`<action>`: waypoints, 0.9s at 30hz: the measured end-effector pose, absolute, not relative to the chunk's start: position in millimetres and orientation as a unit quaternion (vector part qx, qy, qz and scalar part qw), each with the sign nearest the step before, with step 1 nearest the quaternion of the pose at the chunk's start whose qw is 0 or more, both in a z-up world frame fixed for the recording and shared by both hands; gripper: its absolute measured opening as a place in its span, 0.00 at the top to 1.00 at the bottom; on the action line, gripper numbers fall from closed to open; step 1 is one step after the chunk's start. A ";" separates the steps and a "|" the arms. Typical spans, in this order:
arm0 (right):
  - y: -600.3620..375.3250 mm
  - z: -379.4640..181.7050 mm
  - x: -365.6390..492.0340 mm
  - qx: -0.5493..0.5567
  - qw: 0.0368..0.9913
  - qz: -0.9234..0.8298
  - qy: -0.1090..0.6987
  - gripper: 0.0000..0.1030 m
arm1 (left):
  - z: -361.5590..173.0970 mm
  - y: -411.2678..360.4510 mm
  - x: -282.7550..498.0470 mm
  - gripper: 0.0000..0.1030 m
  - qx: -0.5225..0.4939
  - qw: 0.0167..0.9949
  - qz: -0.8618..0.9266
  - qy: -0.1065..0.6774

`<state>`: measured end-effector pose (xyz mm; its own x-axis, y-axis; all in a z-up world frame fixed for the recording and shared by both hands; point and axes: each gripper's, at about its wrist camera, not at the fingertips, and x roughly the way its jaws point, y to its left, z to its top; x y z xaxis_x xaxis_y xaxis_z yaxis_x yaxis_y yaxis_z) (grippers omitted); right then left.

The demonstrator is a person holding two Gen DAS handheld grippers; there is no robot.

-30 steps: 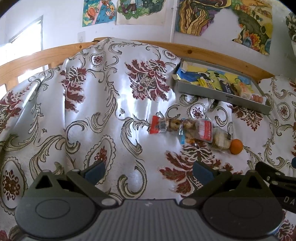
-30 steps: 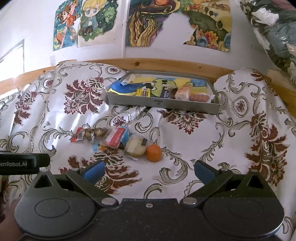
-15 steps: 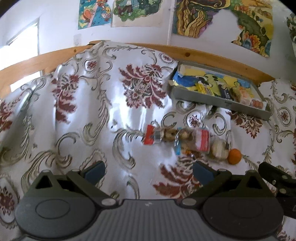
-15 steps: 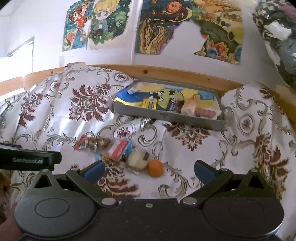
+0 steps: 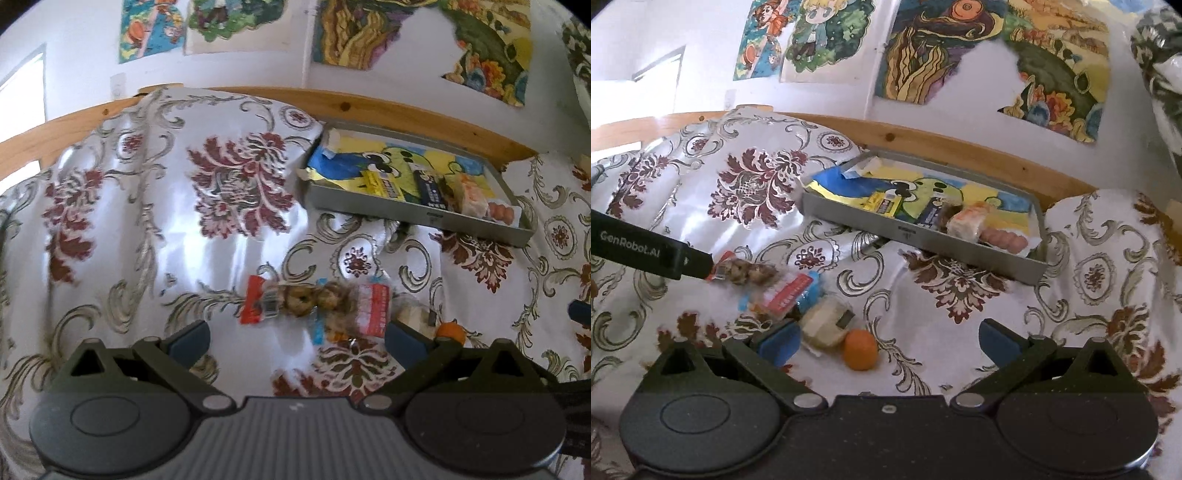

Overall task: Organize snacks
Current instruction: 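Lower the left tool over the wrapped bread roll while the right approaches the orange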

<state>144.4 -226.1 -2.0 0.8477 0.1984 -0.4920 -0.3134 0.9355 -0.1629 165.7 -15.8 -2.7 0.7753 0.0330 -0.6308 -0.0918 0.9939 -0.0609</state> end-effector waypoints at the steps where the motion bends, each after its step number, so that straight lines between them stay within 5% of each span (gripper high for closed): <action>1: -225.5 -3.6 148.3 -0.123 0.953 0.135 0.240 0.01 | -4.0 -17.1 169.1 0.00 -0.045 0.940 0.026 0.336; 7: -217.0 -13.8 158.6 -0.180 0.945 0.144 0.231 0.01 | -16.2 -21.6 189.6 0.00 -0.063 0.932 -0.020 0.356; 27: -212.2 -60.8 208.5 -0.178 0.915 0.192 0.308 0.39 | -54.7 -38.6 230.9 0.00 -0.121 0.901 -0.049 0.413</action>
